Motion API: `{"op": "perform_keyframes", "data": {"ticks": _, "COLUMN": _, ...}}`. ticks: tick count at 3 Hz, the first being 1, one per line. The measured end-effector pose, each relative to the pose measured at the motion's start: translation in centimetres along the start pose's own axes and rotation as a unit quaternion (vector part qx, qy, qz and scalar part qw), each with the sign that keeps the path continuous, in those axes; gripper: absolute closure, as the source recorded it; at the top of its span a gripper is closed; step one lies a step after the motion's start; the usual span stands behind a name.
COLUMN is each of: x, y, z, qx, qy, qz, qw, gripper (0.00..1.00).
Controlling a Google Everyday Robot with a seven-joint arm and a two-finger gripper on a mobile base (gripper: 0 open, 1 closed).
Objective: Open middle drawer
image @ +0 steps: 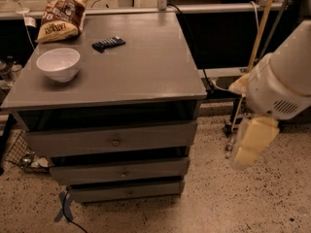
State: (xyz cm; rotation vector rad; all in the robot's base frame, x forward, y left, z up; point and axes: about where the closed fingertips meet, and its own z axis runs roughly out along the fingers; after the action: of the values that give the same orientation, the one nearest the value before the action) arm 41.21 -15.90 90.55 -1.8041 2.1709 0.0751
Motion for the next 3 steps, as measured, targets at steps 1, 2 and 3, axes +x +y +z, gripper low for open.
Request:
{"op": "perform_keyframes", "data": {"ticks": 1, "x": -1.3, "y": 3.8, "z": 7.3, "qx": -0.048, "qy": -0.015, "qz": -0.001, "qw": 0.9987, "gripper": 0.0}}
{"op": "perform_keyframes", "data": {"ticks": 2, "x": -1.3, "y": 3.7, "z": 7.2, "qx": -0.047, "qy": -0.015, "qz": -0.001, "qw": 0.9988, "gripper": 0.0}}
{"op": "perform_keyframes", "data": {"ticks": 3, "x": -1.6, "y": 4.3, "z": 9.6, "qx": -0.057, "qy": -0.004, "qz": -0.013, "qw": 0.9983, "gripper": 0.0}}
